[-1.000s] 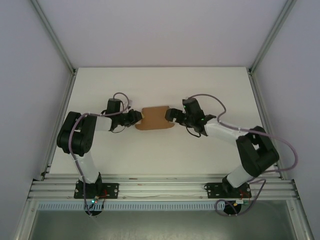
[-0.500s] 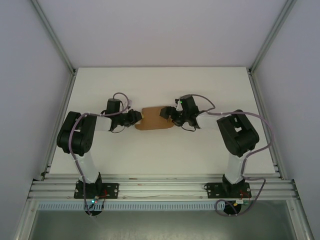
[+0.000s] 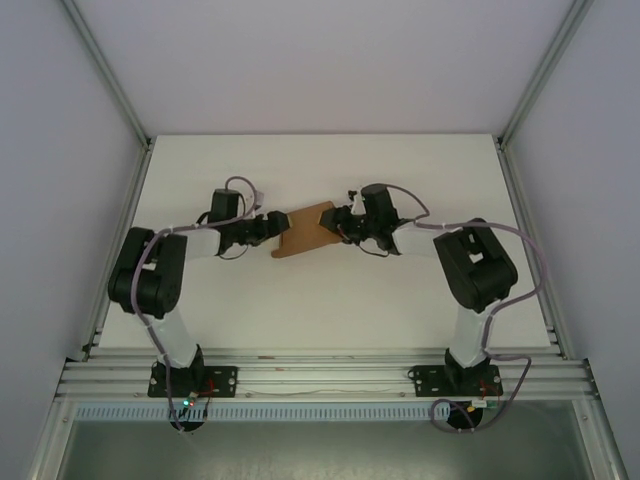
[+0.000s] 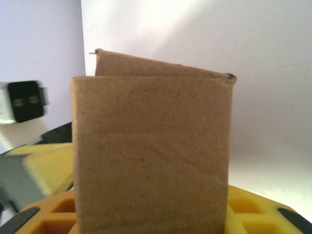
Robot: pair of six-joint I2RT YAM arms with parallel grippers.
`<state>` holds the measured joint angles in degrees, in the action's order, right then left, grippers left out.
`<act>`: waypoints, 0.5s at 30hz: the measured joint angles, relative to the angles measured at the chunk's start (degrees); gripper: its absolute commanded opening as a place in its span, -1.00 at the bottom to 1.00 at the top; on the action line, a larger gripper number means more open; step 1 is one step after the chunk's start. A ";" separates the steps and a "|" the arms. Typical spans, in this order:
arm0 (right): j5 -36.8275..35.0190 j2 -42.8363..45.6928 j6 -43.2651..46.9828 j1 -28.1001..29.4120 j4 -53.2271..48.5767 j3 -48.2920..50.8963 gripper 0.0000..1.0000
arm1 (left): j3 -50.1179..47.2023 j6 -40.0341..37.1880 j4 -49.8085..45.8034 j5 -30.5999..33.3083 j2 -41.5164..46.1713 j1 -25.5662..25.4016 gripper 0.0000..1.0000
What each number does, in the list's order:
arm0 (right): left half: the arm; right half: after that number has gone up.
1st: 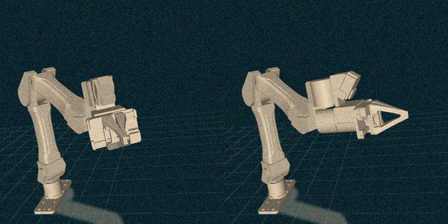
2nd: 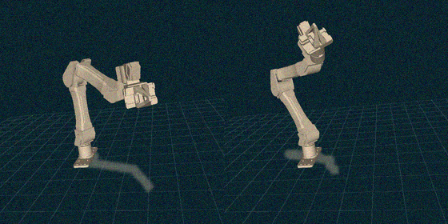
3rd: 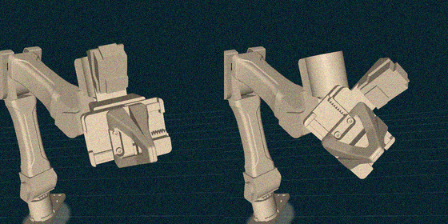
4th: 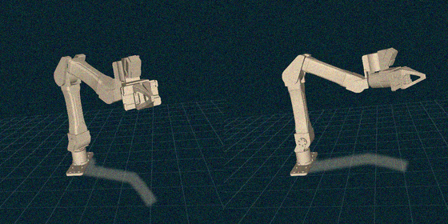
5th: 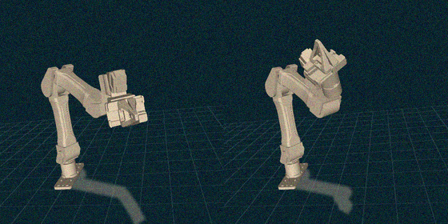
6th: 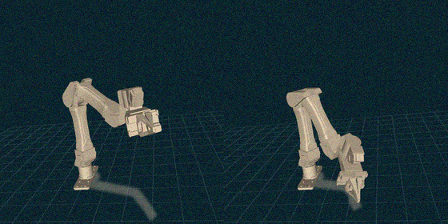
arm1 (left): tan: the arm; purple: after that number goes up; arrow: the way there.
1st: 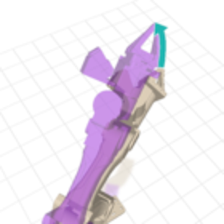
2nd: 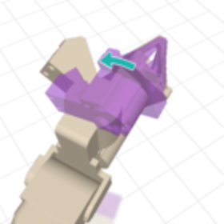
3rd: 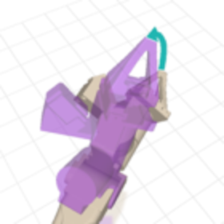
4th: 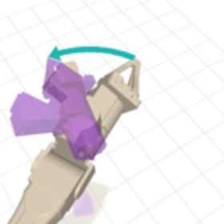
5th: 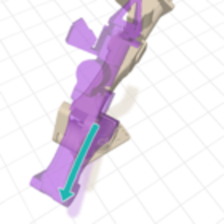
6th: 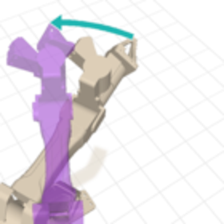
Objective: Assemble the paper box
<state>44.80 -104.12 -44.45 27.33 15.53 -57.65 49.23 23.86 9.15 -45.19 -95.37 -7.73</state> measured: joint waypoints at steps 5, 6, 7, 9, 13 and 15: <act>-1.75 5.84 -5.07 -1.14 -14.88 -2.89 -0.30 | 1.40 -20.68 -5.49 9.27 14.69 -9.20 0.99; -1.46 6.25 -6.19 -1.64 -18.51 -4.44 -0.33 | 1.57 -25.57 -6.60 9.70 16.92 -11.54 0.99; -0.83 6.38 -7.34 -2.21 -21.29 -5.70 -0.34 | 1.77 -30.56 -8.20 9.75 18.78 -13.88 0.99; 1.57 6.47 -9.97 -3.61 -26.16 -7.43 -0.42 | 1.86 -39.28 -11.76 9.75 21.03 -17.00 0.99; 6.36 6.47 -15.96 -5.70 -32.06 -7.37 -0.43 | 1.46 -50.69 -16.41 13.22 21.59 -19.52 0.99; 8.98 6.47 -19.26 -6.01 -33.70 -7.19 -0.44 | 1.29 -54.75 -17.92 16.65 21.14 -20.68 0.99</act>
<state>53.78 -97.65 -63.70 21.32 -18.17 -64.84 50.52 -30.89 -8.78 -28.53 -74.24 -28.40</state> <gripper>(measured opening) 0.421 0.995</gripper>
